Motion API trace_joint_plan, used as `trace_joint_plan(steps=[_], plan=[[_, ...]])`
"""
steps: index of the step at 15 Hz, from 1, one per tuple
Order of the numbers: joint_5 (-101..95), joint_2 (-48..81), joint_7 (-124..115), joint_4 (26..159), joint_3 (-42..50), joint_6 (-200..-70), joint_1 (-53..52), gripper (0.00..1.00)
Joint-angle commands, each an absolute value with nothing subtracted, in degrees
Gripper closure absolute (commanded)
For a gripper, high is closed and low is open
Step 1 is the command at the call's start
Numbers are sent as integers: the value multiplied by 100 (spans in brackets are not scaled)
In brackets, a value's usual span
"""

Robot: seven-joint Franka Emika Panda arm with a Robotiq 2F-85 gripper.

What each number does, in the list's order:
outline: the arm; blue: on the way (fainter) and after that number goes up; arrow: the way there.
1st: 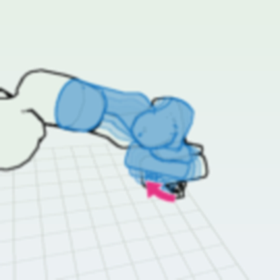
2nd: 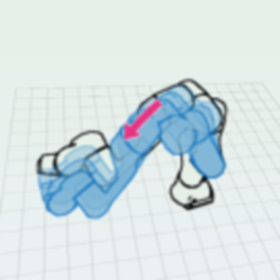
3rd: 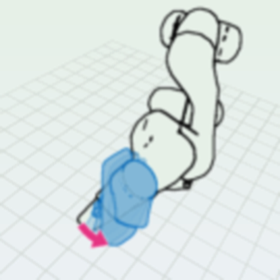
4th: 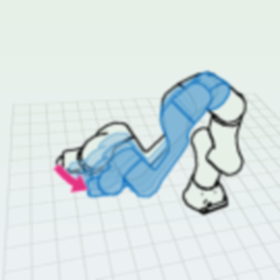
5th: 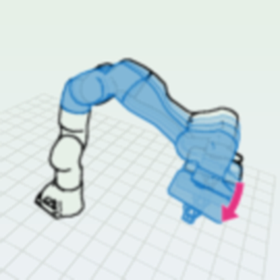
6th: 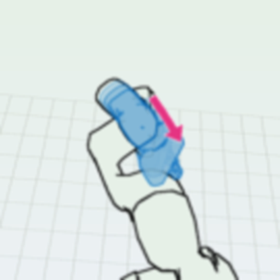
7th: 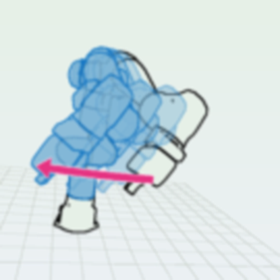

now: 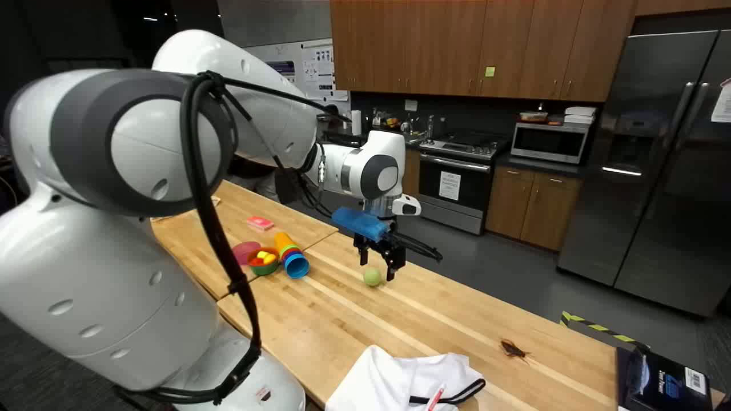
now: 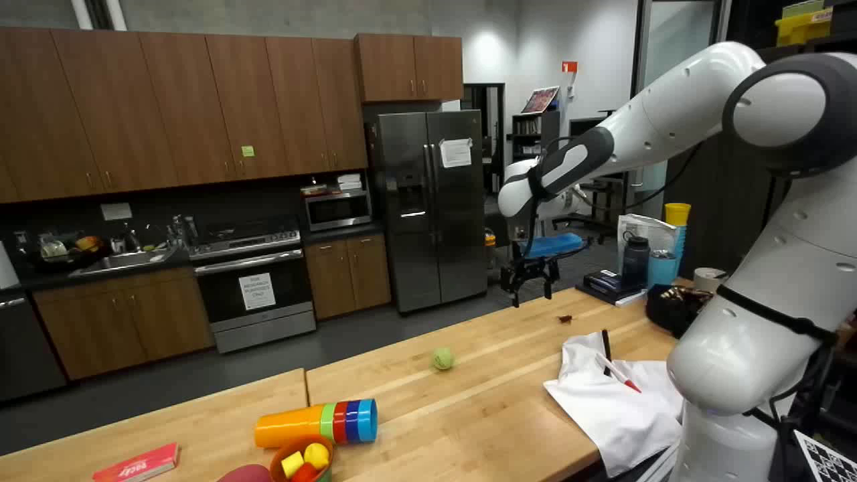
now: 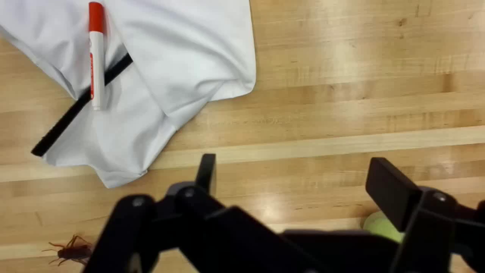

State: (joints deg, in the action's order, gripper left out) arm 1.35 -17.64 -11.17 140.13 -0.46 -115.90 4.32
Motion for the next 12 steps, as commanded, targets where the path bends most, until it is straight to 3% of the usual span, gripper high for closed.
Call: trace_joint_plan(steps=[1,12], plan=[[123,-1760,-1125,14005,-8,-11582,397,0],[100,-1605,-1056,13941,-146,-11975,228,0]])
